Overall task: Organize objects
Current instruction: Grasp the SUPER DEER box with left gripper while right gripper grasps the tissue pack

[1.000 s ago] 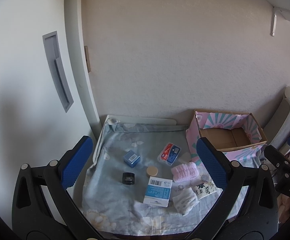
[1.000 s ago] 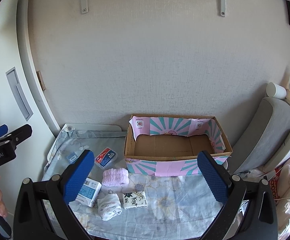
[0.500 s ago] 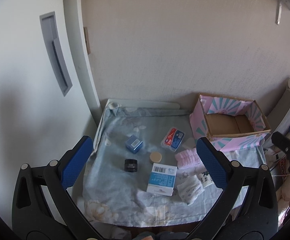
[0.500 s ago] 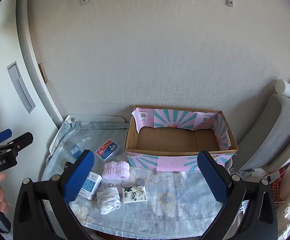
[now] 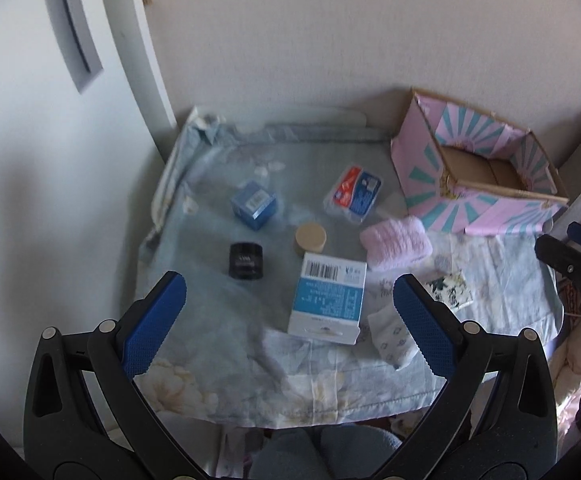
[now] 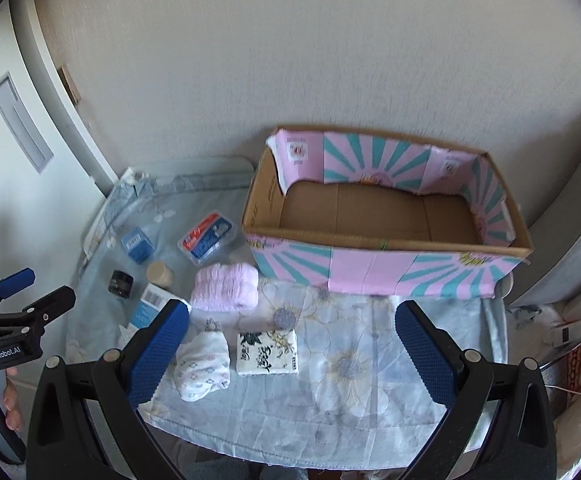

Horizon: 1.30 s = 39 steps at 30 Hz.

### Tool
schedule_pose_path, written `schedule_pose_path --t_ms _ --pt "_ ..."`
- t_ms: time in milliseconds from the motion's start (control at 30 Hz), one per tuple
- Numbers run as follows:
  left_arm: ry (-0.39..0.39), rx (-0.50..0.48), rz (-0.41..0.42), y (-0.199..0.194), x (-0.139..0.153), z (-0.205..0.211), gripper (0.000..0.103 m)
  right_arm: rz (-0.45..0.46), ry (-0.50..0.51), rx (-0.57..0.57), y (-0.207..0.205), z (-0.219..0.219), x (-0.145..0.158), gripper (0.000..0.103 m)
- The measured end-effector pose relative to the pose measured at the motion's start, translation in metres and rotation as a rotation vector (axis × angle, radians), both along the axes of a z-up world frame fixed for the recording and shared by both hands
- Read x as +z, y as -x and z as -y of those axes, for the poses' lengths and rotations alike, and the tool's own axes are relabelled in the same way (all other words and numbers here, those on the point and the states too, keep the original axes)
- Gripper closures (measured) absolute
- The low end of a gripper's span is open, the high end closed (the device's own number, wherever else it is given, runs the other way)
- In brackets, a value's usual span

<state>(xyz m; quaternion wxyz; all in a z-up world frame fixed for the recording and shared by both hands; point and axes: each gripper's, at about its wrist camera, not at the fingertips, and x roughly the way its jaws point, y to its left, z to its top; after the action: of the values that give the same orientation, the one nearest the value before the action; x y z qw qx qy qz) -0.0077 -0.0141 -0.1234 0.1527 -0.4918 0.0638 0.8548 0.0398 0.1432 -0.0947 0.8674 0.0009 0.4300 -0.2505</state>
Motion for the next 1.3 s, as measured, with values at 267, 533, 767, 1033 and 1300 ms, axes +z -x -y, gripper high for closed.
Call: schedule_pose_path --t_ms 267,533,767,1033,1300 --pt "0.04 -0.057 0.082 0.007 -0.045 -0.02 0.0 -0.126 -0.051 -0.037 -0.01 0.016 -0.059 0.001" --pt "0.076 -0.102 0.138 0.017 -0.08 -0.037 0.004 -0.21 -0.083 -0.06 -0.023 0.025 -0.096 0.01" --pt "0.134 -0.397 0.161 0.02 -0.105 -0.046 0.005 -0.254 -0.112 -0.11 -0.027 0.033 -0.116 0.013" --pt "0.162 -0.421 0.206 0.024 -0.126 -0.053 0.022 -0.261 -0.148 -0.141 -0.024 0.037 -0.125 0.013" --pt "0.174 -0.459 0.195 0.022 -0.128 -0.055 0.038 -0.266 -0.172 -0.163 -0.022 0.037 -0.13 0.031"
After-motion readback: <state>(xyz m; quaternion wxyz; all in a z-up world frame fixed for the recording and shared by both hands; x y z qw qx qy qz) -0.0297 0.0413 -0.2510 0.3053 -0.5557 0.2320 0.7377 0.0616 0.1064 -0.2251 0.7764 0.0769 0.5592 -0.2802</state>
